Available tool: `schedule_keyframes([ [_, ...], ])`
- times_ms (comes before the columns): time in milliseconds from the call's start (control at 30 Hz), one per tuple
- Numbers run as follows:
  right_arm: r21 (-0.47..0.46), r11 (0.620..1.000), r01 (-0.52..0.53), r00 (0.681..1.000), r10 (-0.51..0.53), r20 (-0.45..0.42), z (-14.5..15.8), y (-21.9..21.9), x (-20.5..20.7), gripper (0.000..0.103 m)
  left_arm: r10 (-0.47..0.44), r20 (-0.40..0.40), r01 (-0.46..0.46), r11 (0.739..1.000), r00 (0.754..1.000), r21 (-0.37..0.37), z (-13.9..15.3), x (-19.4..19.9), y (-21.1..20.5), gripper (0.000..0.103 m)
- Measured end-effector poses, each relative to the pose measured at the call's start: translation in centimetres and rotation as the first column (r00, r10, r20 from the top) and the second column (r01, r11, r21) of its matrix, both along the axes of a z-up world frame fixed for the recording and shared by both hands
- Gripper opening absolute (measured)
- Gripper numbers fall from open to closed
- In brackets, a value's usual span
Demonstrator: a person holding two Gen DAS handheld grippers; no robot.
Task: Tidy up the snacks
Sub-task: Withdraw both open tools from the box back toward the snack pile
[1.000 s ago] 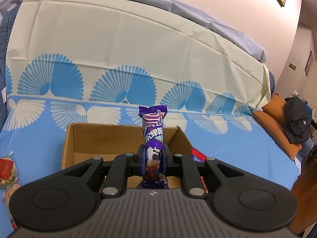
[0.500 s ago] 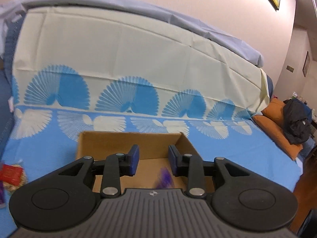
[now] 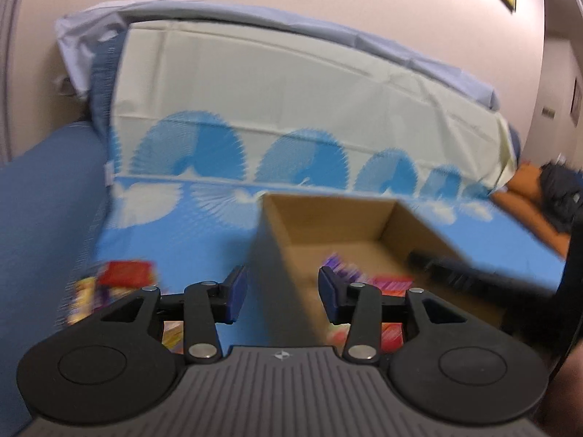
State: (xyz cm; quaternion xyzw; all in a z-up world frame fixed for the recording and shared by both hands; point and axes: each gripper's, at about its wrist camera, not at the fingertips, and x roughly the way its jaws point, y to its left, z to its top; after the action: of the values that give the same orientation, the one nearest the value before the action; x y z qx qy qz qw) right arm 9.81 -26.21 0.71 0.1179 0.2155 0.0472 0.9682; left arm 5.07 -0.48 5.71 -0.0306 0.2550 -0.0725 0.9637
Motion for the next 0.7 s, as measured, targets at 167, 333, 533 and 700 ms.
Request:
schedule_keyframes([
  [167, -0.036, 0.999, -0.04, 0.999, 0.041, 0.022, -0.2, 1.0, -1.7, 0.047, -0.045, -0.035, 0.047, 0.997, 0.998, 0.055, -3.0, -2.3, 4.4, 0.052],
  [333, -0.067, 0.989, -0.132, 0.99, 0.135, 0.041, 0.0, 1.9, -3.5, 0.035, -0.025, -0.062, 0.031, 0.995, 0.998, 0.1, -7.3, -3.7, 7.4, 0.024],
  [533, -0.105, 0.953, -0.285, 0.954, 0.292, 0.065, 1.4, 4.7, -5.1, 0.028, 0.068, -0.069, -0.068, 0.998, 0.995, -0.006, -7.6, -3.7, 10.2, 0.016],
  [700, -0.093, 0.903, -0.42, 0.905, 0.424, 0.035, 2.8, 9.5, -5.2, 0.028, 0.163, -0.073, -0.163, 0.987, 0.984, 0.007, -7.5, -3.6, 10.9, 0.018],
])
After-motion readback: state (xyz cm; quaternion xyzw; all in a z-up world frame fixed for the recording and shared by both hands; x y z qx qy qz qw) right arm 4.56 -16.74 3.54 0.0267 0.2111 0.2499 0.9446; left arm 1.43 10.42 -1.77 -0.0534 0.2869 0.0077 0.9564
